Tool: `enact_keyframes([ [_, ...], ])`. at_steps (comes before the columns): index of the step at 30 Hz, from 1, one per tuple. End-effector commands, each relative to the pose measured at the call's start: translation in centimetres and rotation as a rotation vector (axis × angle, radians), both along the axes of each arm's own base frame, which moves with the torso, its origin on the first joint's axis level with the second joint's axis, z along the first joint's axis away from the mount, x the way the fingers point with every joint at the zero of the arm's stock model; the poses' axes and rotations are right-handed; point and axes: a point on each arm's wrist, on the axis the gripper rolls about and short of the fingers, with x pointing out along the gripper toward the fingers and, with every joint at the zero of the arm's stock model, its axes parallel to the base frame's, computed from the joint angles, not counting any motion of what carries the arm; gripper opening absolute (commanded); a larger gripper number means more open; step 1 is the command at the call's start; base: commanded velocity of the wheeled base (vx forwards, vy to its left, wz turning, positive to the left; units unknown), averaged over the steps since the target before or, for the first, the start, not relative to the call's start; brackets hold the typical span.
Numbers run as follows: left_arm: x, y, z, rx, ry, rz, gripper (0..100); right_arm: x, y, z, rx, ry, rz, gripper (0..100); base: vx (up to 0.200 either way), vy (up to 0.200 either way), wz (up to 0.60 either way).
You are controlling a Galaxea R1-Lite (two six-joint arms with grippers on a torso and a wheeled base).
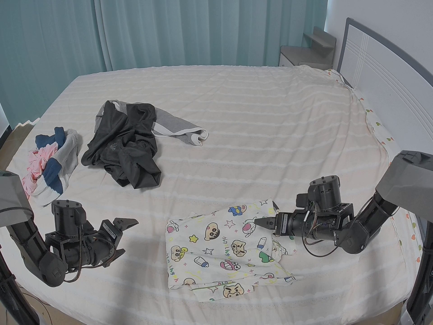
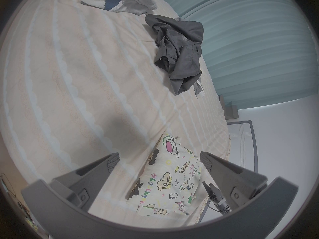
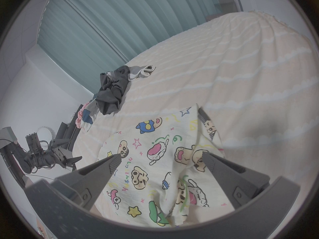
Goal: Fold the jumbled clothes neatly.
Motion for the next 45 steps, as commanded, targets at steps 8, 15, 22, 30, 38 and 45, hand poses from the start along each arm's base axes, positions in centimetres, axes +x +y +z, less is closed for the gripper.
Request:
enact_keyframes([
  [8, 0.1, 0.0, -0.2, 0.002, 0.007, 0.0, 100, 1.1, 1.0, -2.7, -0.026, 0.059, 0.009, 100, 0.0, 0.0, 0.0],
  [15, 0.1, 0.0, -0.3, 0.002, 0.01, 0.0, 100, 1.2, 0.9, -3.7, -0.041, 0.084, 0.006, 100, 0.0, 0.0, 0.0],
  [22, 0.1, 0.0, -0.3, 0.004, 0.011, -0.001, 100, 1.3, 0.9, -3.3, -0.037, 0.072, 0.0, 0, 0.0, 0.0, 0.0],
  [30, 0.1, 0.0, -0.4, 0.005, 0.013, 0.0, 100, 0.9, 0.6, -2.5, -0.053, 0.049, -0.032, 0, 0.0, 0.0, 0.0],
  [38, 0.1, 0.0, -0.4, 0.004, 0.013, -0.001, 100, -0.5, -0.5, 0.0, -0.037, 0.018, -0.043, 0, 0.0, 0.0, 0.0],
  [45, 0.1, 0.0, -0.4, 0.005, 0.012, -0.004, 100, 0.2, -2.4, -0.2, -0.055, 0.016, -0.079, 0, 0.0, 0.0, 0.0],
])
